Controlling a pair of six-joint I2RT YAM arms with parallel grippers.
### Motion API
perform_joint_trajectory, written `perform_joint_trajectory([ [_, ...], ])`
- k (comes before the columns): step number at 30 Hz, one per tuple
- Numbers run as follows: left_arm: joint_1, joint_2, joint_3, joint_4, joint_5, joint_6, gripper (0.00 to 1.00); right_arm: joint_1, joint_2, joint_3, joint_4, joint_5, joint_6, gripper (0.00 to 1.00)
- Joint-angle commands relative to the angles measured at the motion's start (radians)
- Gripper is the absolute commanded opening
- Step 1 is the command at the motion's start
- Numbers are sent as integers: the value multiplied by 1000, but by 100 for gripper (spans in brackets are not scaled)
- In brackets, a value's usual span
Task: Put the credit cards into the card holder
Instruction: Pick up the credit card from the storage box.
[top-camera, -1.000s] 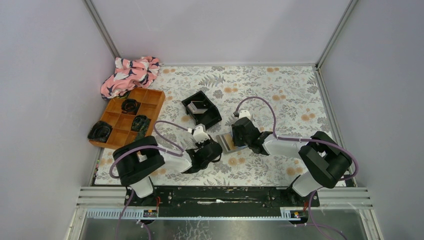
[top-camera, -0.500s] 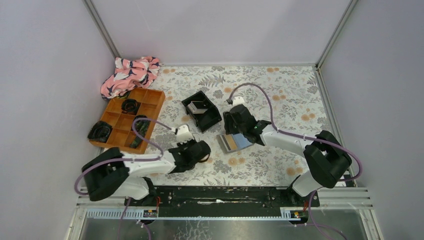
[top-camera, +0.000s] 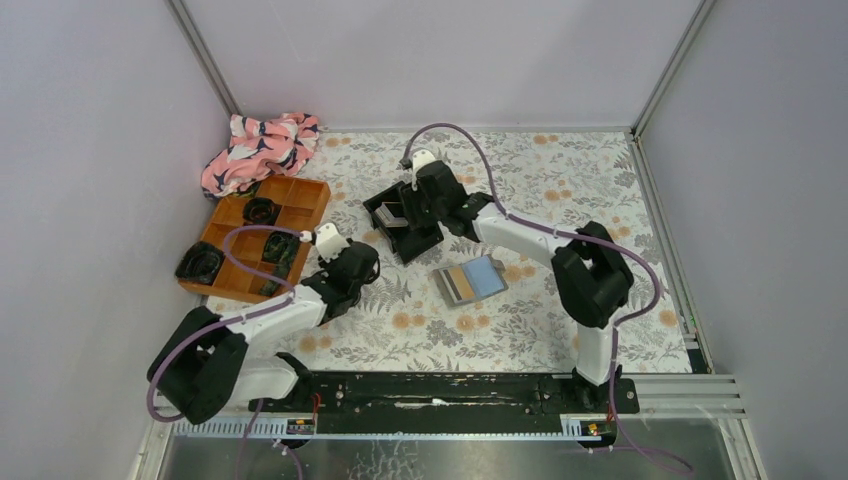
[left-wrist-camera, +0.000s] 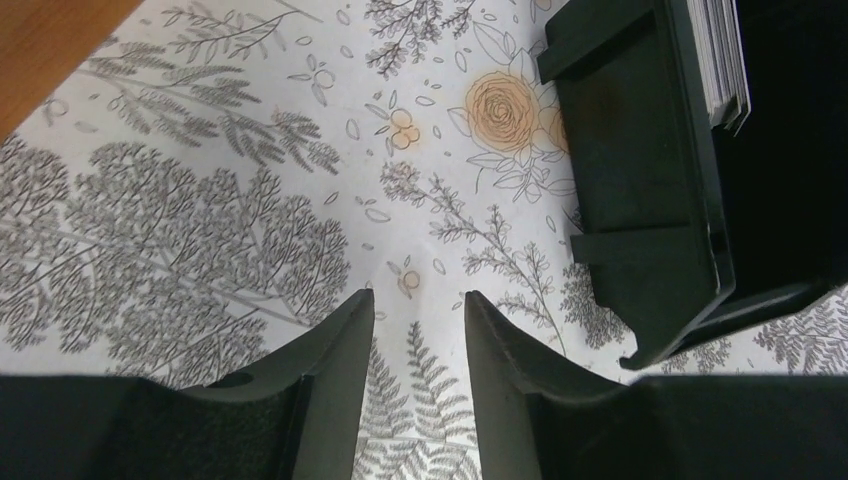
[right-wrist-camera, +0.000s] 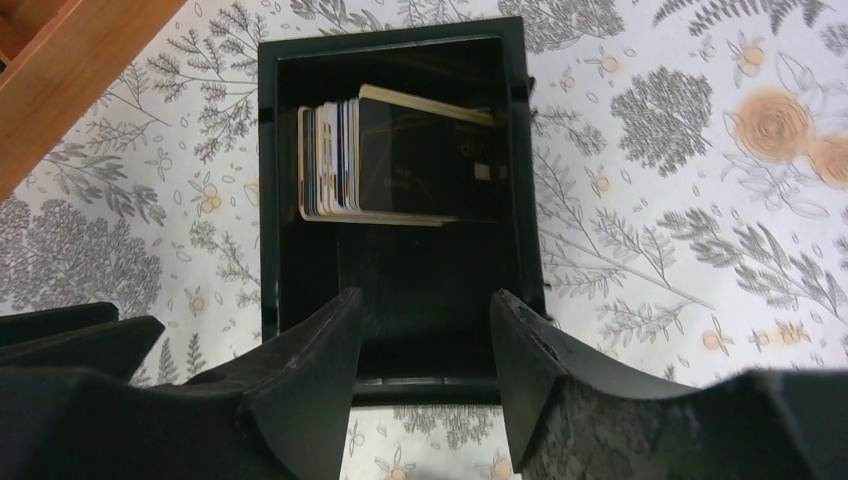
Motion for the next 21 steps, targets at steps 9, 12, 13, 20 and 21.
perform_joint_trajectory([
  [9,102,171,98,199,154,96,48,5,266,390,-147,-105,-91,58],
  [12,120,188,94,225,170,97,48,5,303,433,-161,-124,-90,58],
  [13,125,194,91,237,175,97,48,5,312,447,-167,-129,-88,58],
  [20,154,238,98,281,215,99,48,2,372,516,-205,-156,-82,58],
  [21,156,244,99,288,221,99,48,1,381,525,-211,-165,-79,58],
])
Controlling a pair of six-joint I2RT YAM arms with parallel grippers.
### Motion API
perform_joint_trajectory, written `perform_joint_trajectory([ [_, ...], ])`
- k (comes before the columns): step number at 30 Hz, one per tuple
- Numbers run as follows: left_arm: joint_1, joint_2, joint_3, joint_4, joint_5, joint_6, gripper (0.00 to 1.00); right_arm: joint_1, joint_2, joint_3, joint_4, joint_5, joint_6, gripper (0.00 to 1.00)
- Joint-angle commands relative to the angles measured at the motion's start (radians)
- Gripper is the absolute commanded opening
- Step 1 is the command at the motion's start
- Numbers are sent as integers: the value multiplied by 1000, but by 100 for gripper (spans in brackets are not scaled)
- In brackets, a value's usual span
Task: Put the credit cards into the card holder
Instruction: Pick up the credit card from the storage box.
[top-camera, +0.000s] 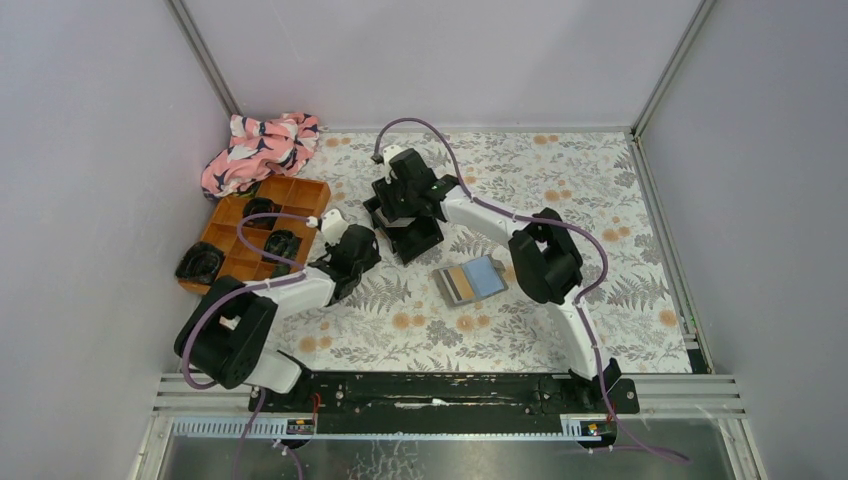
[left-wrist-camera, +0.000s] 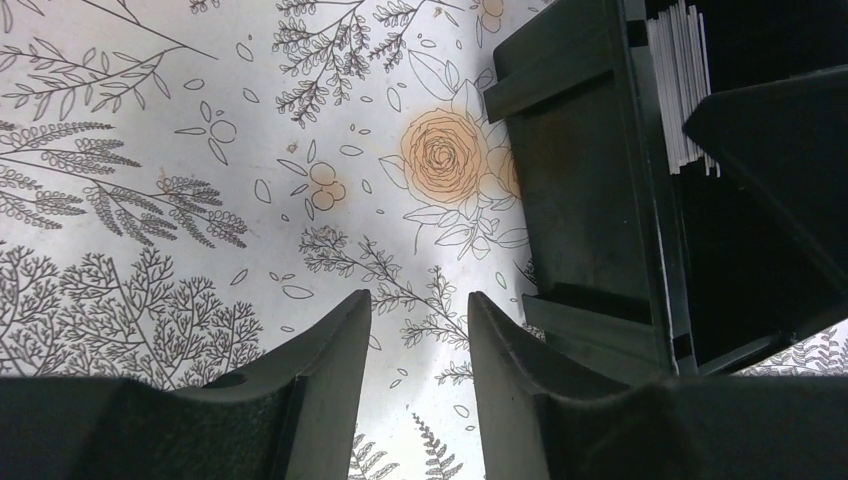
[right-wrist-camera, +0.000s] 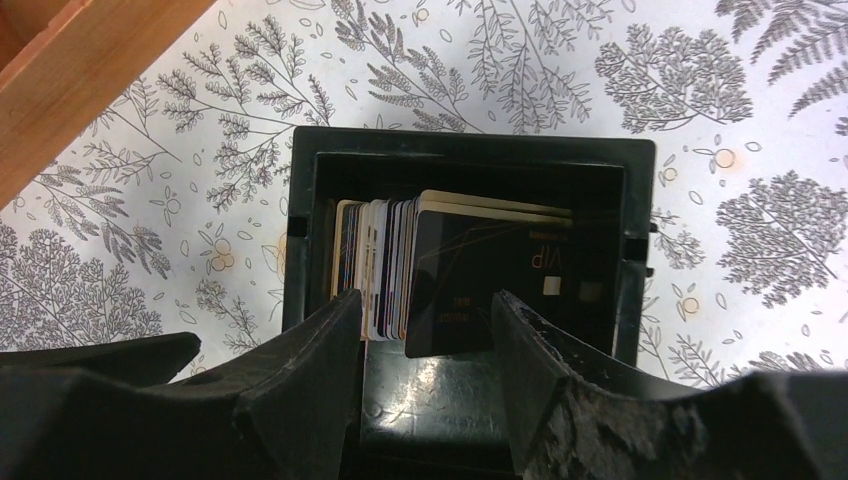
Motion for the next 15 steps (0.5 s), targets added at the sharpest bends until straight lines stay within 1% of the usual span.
perform_joint_trajectory([
  [1,17,27,19,90,33,22,48,-1,30,80,-37,-53,-1,58],
  [8,31,66,33,130,68,30,48,-29,59,83,-21,-142,70,57],
  [15,49,112,52,158,112,33,48,-41,57,76,-12,-202,99,49],
])
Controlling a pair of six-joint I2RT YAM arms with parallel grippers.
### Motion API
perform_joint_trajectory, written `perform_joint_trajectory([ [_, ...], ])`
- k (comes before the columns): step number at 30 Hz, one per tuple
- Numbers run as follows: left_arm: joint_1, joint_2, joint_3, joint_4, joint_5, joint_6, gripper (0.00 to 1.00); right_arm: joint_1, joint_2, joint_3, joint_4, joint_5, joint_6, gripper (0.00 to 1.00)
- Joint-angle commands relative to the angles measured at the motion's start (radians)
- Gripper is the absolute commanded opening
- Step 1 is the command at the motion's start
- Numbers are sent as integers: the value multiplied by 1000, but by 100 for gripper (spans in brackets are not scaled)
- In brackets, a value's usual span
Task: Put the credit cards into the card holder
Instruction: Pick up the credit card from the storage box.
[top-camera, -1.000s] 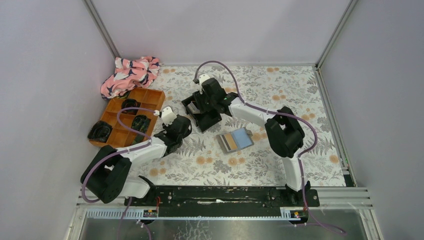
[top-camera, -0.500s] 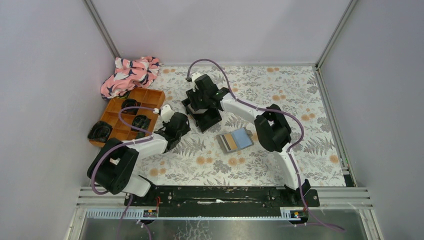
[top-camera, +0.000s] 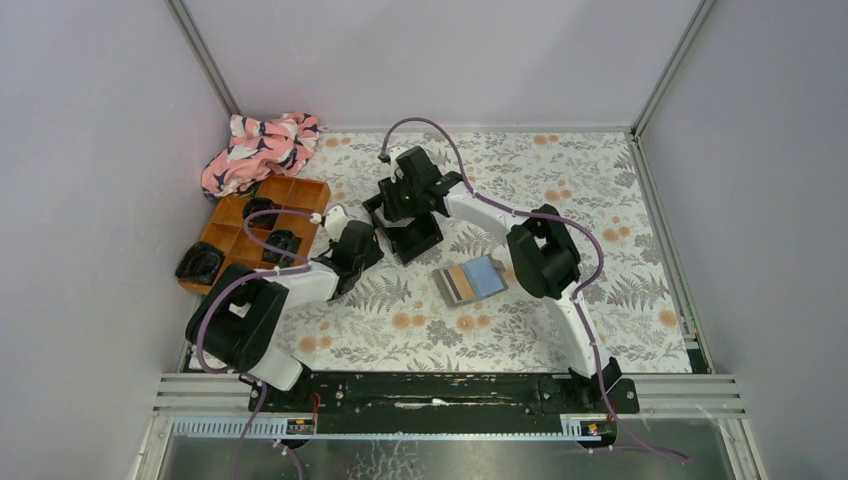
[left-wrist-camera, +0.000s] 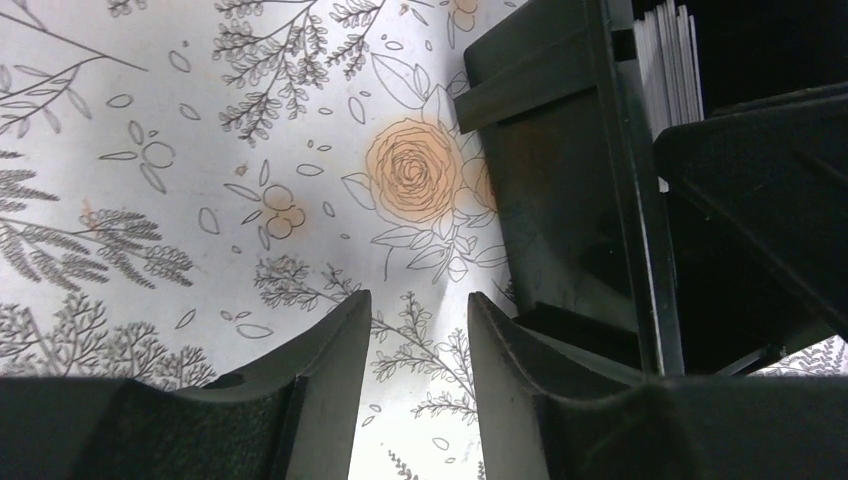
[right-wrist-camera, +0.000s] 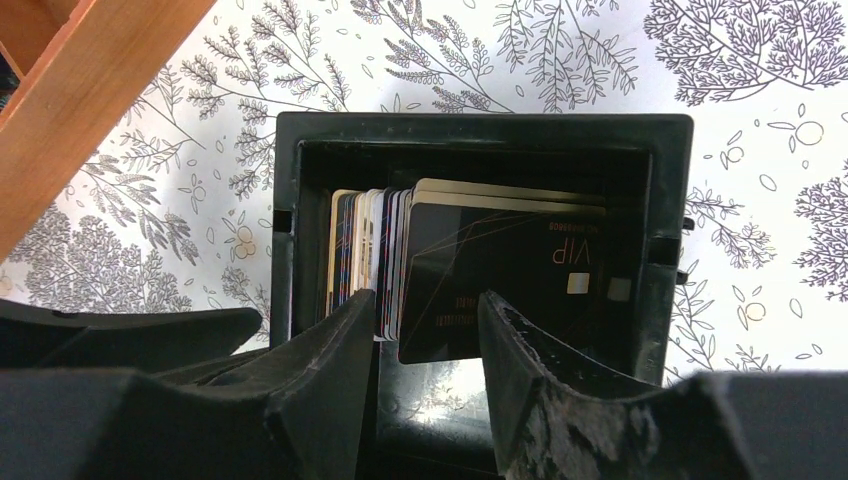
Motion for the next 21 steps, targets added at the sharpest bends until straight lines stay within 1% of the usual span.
perform_joint_trajectory([
  [1,15,37,40,79,39,19,48,-6,-5,34,23,-75,35,48],
  [3,16,50,50,81,48,19,47,-6,-14,31,24,-88,47,45],
  [12,20,79,85,78,65,25,47,0,-48,27,26,-122,78,39],
  [21,22,92,96,79,75,30,46,16,-88,10,29,-115,89,35],
])
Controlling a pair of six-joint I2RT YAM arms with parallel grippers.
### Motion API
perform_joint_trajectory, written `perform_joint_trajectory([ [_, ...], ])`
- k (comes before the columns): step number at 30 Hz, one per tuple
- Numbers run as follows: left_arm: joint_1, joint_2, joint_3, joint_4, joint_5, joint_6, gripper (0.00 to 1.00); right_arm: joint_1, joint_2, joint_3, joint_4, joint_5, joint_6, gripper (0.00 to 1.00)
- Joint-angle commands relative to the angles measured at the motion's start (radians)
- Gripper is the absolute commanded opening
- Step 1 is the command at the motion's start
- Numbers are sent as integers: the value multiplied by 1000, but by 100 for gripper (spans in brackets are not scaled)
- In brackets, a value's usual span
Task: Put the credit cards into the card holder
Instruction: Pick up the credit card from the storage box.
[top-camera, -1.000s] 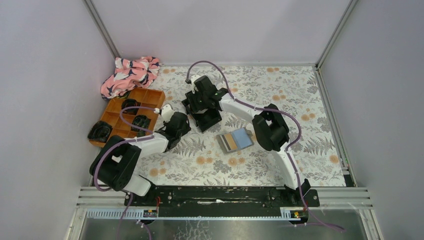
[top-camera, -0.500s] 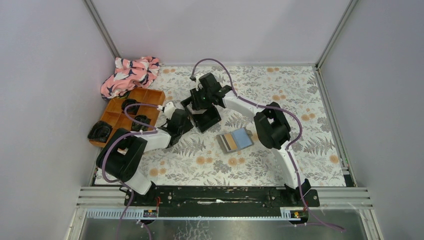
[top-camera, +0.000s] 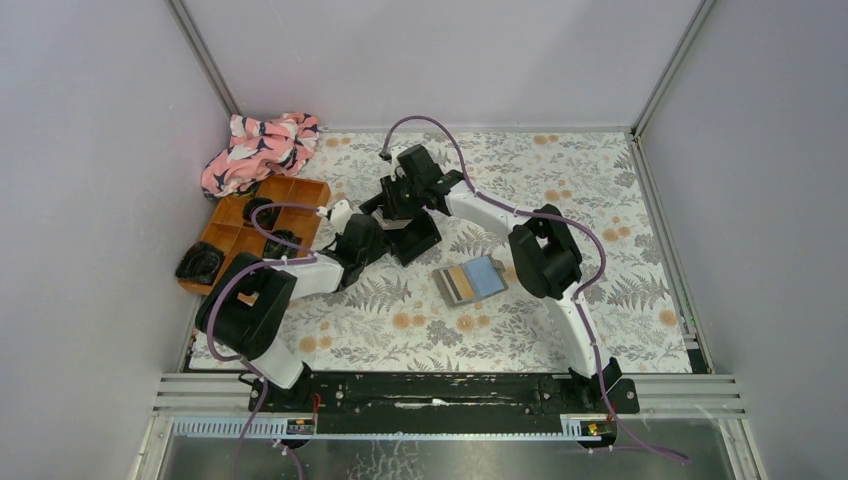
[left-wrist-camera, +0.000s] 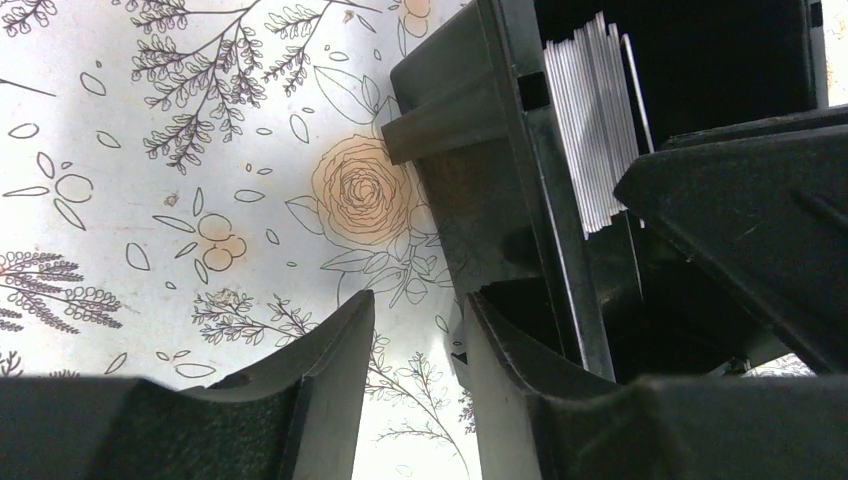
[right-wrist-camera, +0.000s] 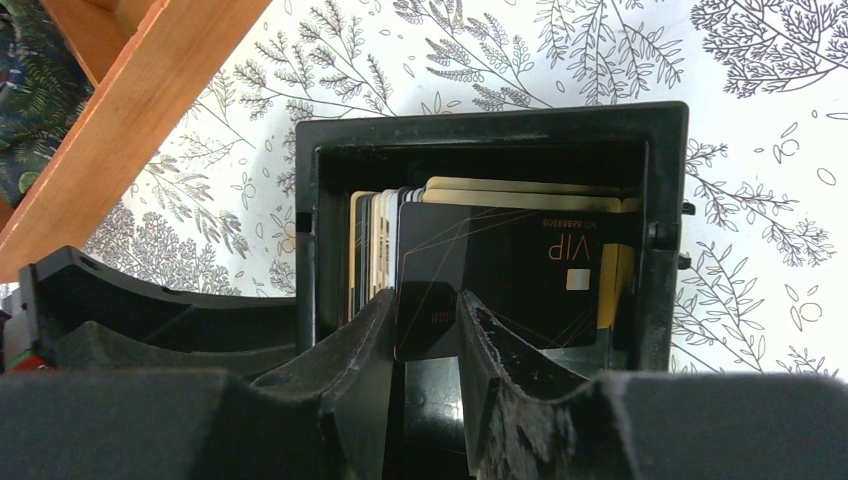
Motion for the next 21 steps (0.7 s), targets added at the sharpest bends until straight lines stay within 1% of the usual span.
perform_joint_trajectory([
  [1,7,15,31,49,15,21,46,25,-86,8,28,-38,21,34],
  [5,8,17,33,49,19,21,46,29,-99,2,27,-36,21,33],
  [11,8,16,25,48,19,22,45,29,-117,-13,26,-23,20,29],
  [15,8,7,17,49,16,21,45,33,-139,-32,27,22,3,23],
  [21,10,-19,7,35,6,24,45,45,-173,-66,17,146,-60,13],
])
